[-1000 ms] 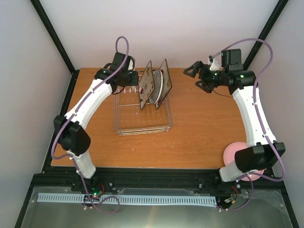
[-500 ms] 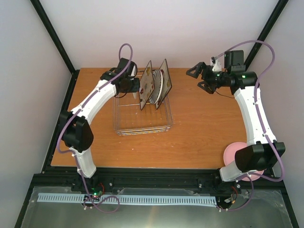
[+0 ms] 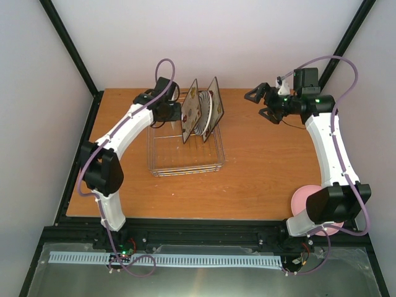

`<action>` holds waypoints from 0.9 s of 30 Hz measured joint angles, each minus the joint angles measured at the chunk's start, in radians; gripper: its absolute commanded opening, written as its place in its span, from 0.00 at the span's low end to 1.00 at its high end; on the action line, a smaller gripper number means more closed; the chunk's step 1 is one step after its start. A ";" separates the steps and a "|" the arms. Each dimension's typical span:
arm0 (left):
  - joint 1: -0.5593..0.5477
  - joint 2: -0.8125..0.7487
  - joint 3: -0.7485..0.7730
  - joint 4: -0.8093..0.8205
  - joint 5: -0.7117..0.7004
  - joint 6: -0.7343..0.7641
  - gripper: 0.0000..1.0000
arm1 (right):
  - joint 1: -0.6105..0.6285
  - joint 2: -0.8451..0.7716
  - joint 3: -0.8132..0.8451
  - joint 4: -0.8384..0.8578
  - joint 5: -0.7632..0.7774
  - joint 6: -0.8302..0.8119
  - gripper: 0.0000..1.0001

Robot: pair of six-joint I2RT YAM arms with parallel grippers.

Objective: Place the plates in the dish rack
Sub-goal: Insert the plate into the dish rack.

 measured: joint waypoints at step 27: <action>0.024 0.107 -0.006 -0.021 -0.049 0.063 0.68 | -0.027 0.000 -0.005 0.011 -0.014 0.000 1.00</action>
